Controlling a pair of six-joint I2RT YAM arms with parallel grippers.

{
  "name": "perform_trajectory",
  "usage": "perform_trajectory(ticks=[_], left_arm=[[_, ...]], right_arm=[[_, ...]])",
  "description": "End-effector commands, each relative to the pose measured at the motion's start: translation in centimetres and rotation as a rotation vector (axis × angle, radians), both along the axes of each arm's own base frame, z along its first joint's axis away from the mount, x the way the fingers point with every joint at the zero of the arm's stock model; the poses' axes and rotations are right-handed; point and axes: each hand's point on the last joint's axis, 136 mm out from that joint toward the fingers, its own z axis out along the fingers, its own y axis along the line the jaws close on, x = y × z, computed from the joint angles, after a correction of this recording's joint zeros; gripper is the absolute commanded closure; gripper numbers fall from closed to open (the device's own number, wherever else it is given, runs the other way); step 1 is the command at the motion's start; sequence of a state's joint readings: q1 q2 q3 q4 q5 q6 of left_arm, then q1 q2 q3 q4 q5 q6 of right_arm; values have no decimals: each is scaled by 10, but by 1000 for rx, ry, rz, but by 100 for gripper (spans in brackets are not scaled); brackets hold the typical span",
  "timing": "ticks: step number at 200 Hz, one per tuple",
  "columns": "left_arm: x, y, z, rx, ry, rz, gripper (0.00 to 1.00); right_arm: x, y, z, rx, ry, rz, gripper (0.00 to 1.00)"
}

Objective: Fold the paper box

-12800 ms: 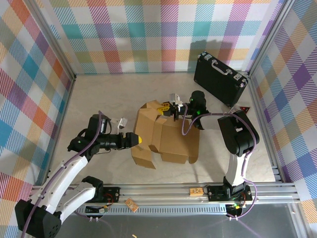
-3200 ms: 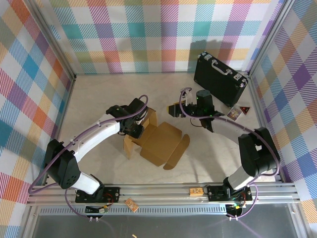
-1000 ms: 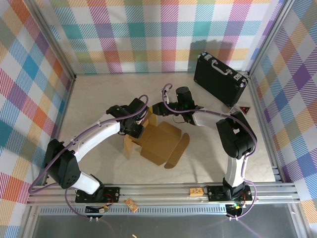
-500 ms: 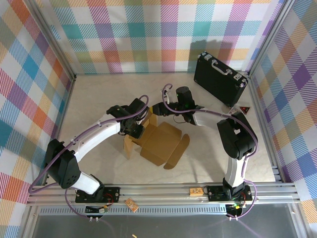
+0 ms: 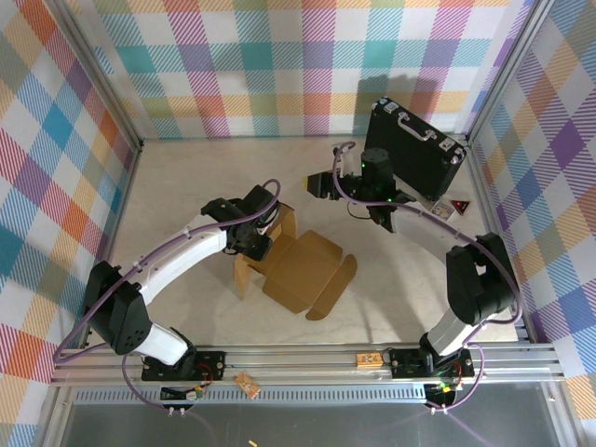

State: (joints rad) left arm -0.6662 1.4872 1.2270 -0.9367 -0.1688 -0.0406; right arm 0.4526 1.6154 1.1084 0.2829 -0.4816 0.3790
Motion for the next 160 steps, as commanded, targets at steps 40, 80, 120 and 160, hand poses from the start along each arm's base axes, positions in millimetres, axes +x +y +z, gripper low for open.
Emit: perform_trajectory(ticks=[40, 80, 120, 160], left_arm=[[-30, -3, -15, -30, 149, 27, 62], [-27, -2, -9, -28, 134, 51, 63], [-21, -2, 0, -48, 103, 84, 63], [-20, -3, 3, -79, 95, 109, 63]], right_arm=[[-27, -16, -13, -61, 29, -12, 46], [-48, -23, -25, -89, 59, 15, 46], [-63, -33, -37, -82, 57, -5, 46], [-85, -34, -34, -41, 19, 21, 46]])
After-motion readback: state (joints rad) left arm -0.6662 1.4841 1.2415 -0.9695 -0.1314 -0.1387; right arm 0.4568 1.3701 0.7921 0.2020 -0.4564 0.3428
